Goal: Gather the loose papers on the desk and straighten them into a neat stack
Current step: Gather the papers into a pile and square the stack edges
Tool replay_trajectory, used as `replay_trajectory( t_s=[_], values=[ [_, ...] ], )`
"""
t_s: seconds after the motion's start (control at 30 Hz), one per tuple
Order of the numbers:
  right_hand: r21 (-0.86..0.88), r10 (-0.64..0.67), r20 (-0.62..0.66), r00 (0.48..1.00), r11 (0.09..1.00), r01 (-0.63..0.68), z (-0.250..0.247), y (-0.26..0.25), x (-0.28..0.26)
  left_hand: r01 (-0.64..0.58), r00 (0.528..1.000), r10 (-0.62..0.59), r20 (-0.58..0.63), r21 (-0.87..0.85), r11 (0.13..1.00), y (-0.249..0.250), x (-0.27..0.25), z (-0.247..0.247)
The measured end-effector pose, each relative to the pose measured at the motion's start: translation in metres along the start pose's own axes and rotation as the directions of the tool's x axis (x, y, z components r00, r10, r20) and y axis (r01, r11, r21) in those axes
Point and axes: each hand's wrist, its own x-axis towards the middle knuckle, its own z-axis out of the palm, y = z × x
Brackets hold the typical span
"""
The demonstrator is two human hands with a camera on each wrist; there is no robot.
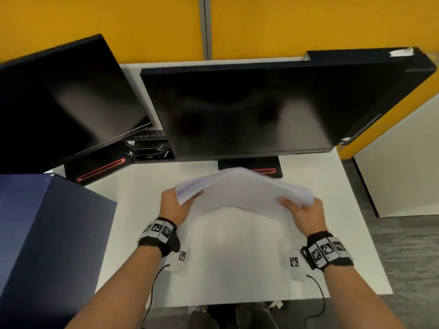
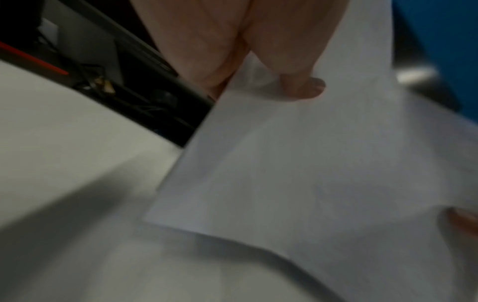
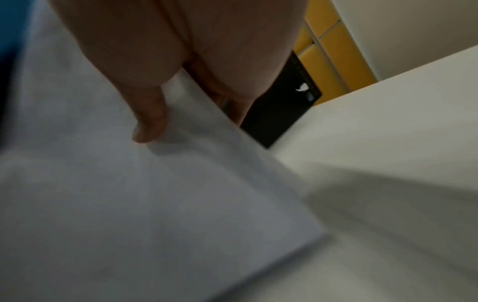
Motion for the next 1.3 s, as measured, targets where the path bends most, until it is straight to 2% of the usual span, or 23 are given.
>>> replay_trajectory(
  t_s=[0.03,0.1,0.17,0.2,0.27,0.37,0.43,0.53,0.6,0.63,0.77,0.87,0.93,1.03,1.13,1.2,1.3],
  values=[
    [0.049,-0.009,-0.047,0.999,0.999,0.012,0.000,-0.010,-0.001,-0.048,0.998,0.048,-0.047,-0.006,0.999,0.008,0.000,-0.001],
    [0.069,-0.111,-0.135,0.985,0.990,0.121,-0.007,-0.031,-0.003,-0.175,0.979,0.170,-0.114,-0.035,0.984,0.027,-0.003,-0.007],
    [0.059,-0.209,-0.168,0.963,0.973,0.222,-0.016,-0.044,-0.011,-0.230,0.968,0.221,-0.120,-0.065,0.971,0.038,-0.012,-0.013],
    [0.067,-0.214,-0.165,0.963,0.972,0.227,-0.018,-0.041,-0.012,-0.238,0.967,0.231,-0.103,-0.059,0.970,0.038,-0.017,-0.013],
    [0.063,-0.167,-0.114,0.979,0.983,0.175,-0.018,-0.026,-0.014,-0.215,0.976,0.214,-0.046,-0.027,0.976,0.026,-0.022,-0.013],
    [-0.025,-0.047,0.023,0.999,0.999,0.047,-0.010,0.004,-0.016,-0.082,0.996,0.082,0.044,0.002,0.997,0.001,-0.021,-0.006],
    [-0.011,0.020,-0.006,1.000,1.000,-0.020,-0.004,0.005,-0.015,-0.063,0.998,0.062,0.033,0.017,0.998,-0.001,-0.016,0.000],
    [0.011,-0.039,-0.112,0.993,0.999,0.040,-0.007,-0.003,-0.014,-0.117,0.992,0.115,-0.046,-0.039,0.992,0.013,-0.015,-0.002],
    [0.000,-0.094,-0.160,0.983,0.995,0.095,-0.013,-0.003,-0.018,-0.164,0.985,0.161,-0.056,-0.045,0.985,0.014,-0.022,-0.007],
    [0.006,-0.092,-0.160,0.983,0.996,0.094,-0.014,0.001,-0.018,-0.178,0.983,0.177,-0.044,-0.023,0.984,0.009,-0.024,-0.008],
    [-0.042,-0.024,-0.017,1.000,0.999,0.024,-0.005,0.022,-0.016,-0.065,0.997,0.064,0.049,0.006,0.998,-0.015,-0.027,0.001],
    [-0.067,0.013,-0.049,0.999,0.998,-0.017,-0.002,0.009,-0.010,-0.046,0.999,0.046,-0.011,-0.006,0.999,-0.004,-0.019,0.002],
    [-0.042,-0.053,-0.099,0.994,0.998,0.049,-0.007,-0.001,-0.011,-0.108,0.992,0.104,-0.078,-0.049,0.993,0.012,-0.018,-0.005],
    [-0.053,-0.132,-0.106,0.986,0.991,0.127,-0.013,-0.001,-0.016,-0.187,0.980,0.185,-0.077,-0.021,0.982,0.009,-0.026,-0.012],
    [-0.073,0.008,-0.038,0.999,0.997,-0.011,-0.002,0.023,-0.019,-0.035,0.998,0.031,-0.053,-0.067,0.997,-0.016,-0.031,0.002],
    [-0.080,0.076,-0.022,0.997,0.994,-0.077,0.003,0.032,-0.022,-0.006,0.999,0.002,-0.046,-0.073,0.997,-0.022,-0.031,0.008],
    [0.105,0.013,-0.037,0.999,0.994,-0.009,0.002,0.019,-0.028,-0.085,0.994,0.075,-0.076,-0.140,0.986,-0.010,-0.031,0.007]
  ],
)
